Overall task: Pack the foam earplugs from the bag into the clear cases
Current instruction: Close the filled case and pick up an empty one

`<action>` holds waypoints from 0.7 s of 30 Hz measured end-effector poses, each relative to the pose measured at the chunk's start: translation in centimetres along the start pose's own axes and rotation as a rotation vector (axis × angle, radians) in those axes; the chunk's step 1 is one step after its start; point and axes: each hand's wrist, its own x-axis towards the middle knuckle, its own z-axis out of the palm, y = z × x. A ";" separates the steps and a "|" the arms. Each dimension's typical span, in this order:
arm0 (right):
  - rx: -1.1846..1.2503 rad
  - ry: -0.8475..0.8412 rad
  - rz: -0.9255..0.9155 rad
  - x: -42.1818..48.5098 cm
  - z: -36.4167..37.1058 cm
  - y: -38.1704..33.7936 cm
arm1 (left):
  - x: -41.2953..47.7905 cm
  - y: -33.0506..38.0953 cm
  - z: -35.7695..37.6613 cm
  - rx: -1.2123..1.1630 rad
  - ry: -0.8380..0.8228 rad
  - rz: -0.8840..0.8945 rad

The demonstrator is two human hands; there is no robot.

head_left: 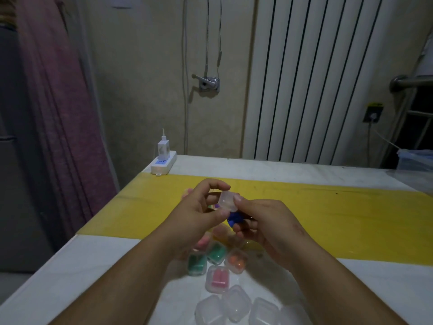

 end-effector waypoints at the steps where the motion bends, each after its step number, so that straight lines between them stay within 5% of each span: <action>1: -0.004 0.018 0.001 0.0 0.0 0.0 | 0.0 0.0 0.0 0.024 0.024 0.009; 10: -0.054 0.094 -0.022 0.5 -0.3 0.3 | -0.1 0.5 0.3 0.275 0.183 0.154; 21: -0.170 0.056 -0.110 0.5 -0.2 0.6 | -0.3 0.5 0.4 0.329 0.265 0.122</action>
